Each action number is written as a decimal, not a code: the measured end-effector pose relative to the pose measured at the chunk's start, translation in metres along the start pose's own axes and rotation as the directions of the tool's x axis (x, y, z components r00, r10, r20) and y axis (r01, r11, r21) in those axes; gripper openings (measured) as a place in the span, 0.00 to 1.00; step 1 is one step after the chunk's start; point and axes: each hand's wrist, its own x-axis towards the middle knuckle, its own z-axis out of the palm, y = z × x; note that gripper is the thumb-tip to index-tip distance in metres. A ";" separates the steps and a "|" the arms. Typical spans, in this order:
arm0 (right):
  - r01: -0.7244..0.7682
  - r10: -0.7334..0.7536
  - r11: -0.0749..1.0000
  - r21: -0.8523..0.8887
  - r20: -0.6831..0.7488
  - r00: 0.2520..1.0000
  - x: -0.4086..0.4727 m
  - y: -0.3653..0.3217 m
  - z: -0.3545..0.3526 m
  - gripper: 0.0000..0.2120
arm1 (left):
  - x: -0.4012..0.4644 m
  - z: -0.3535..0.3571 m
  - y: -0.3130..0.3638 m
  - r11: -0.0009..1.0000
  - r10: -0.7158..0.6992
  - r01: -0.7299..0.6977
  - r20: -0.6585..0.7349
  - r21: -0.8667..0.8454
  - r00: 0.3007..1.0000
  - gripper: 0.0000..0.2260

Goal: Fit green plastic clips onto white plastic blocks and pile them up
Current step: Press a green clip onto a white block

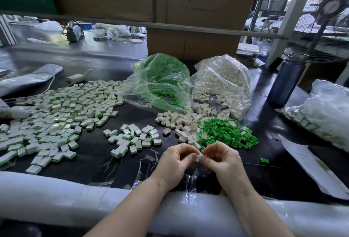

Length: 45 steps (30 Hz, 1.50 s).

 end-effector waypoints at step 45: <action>0.093 -0.093 0.996 0.000 0.065 0.994 -0.003 -0.004 0.003 0.09 | -0.004 0.004 0.004 0.993 0.000 0.006 -0.048 0.116 0.999 0.08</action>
